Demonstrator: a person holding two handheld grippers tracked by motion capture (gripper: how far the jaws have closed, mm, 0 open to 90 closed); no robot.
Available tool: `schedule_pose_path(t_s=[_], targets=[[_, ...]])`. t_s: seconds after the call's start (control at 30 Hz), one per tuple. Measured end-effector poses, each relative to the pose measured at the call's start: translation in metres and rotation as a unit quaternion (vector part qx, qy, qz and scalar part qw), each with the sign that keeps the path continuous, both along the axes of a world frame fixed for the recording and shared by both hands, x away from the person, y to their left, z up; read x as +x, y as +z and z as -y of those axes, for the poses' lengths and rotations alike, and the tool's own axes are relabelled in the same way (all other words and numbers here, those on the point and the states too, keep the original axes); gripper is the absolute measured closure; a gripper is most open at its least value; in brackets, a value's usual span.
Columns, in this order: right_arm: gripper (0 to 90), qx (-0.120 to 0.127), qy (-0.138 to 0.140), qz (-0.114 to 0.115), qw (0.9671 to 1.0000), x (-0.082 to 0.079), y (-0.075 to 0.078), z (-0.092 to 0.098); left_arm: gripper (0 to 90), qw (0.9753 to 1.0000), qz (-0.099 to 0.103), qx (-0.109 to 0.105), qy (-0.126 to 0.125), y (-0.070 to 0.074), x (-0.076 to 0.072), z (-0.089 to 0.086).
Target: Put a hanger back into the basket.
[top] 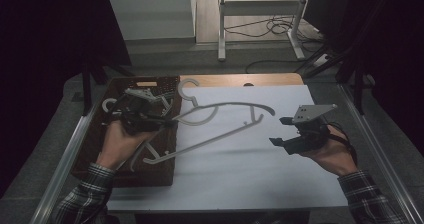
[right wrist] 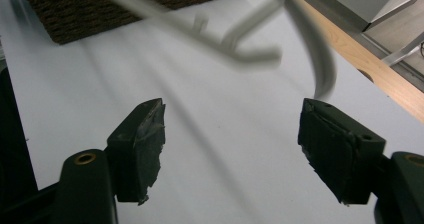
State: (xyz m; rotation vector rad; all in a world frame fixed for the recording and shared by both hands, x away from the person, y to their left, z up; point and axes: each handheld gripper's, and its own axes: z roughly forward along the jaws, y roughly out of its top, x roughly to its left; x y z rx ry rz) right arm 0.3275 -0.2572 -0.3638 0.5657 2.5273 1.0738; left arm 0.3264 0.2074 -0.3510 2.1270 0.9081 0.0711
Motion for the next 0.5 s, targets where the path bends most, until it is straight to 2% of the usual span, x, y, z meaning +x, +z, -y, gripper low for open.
schedule_pose_path(t_s=[0.13,0.23,0.33,0.4,0.5], targets=[[26.4,0.001,-0.004,-0.003,1.0000,-0.004,-0.006,-0.003,82.2,0.9990,0.015,-0.004,0.042,0.006,0.000,-0.028],[26.5,-0.001,-0.006,-0.007,1.0000,-0.006,-0.014,-0.004,82.2,0.9968,0.027,-0.003,0.075,0.011,-0.002,-0.050],[26.8,0.005,-0.007,-0.017,0.9998,-0.009,-0.025,-0.006,82.2,0.9929,0.042,0.005,0.111,0.012,-0.002,-0.071],[26.9,0.004,-0.007,-0.019,0.9998,-0.010,-0.027,-0.006,82.2,0.9892,0.050,0.014,0.137,0.011,-0.002,-0.083],[27.1,0.005,-0.006,-0.022,0.9997,-0.013,-0.034,-0.006,82.2,0.9833,0.056,0.016,0.173,0.003,-0.002,-0.101]])
